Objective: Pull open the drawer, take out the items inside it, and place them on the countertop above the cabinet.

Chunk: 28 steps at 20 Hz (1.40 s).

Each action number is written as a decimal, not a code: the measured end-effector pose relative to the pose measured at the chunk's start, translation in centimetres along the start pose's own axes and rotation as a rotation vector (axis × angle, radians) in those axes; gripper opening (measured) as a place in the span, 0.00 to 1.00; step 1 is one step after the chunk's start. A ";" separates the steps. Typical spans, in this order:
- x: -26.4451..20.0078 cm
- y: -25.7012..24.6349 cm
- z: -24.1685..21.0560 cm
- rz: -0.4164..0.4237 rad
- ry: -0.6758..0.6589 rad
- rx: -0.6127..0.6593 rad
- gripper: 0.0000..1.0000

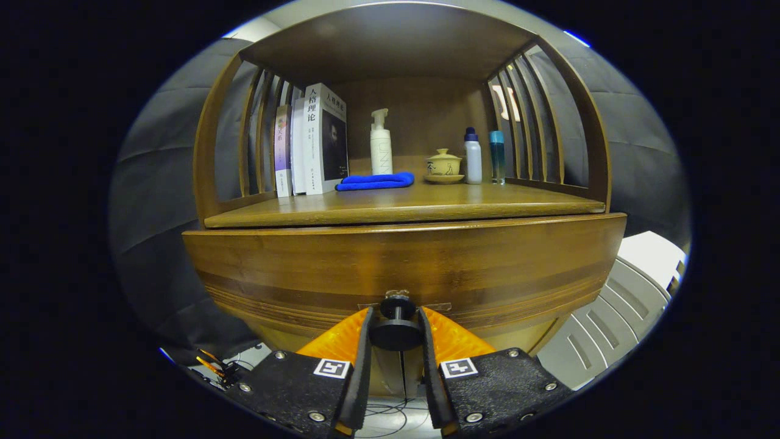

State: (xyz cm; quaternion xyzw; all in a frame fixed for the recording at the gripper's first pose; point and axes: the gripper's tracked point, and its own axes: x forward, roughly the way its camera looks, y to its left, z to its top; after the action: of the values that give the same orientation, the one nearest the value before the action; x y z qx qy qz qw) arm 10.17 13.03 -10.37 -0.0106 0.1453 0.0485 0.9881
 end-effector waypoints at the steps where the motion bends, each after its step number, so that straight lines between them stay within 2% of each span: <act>1: -0.5 0.0 -0.1 0.003 -0.007 -0.002 0.40; 12: -5.4 0.3 -1.2 0.011 -0.018 -0.030 0.40; 28: -11.8 1.5 -3.7 0.073 -0.012 -0.098 0.40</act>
State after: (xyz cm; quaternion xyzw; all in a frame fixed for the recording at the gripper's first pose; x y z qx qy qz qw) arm -2.23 13.35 -10.49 -0.0535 0.1369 0.0914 0.9849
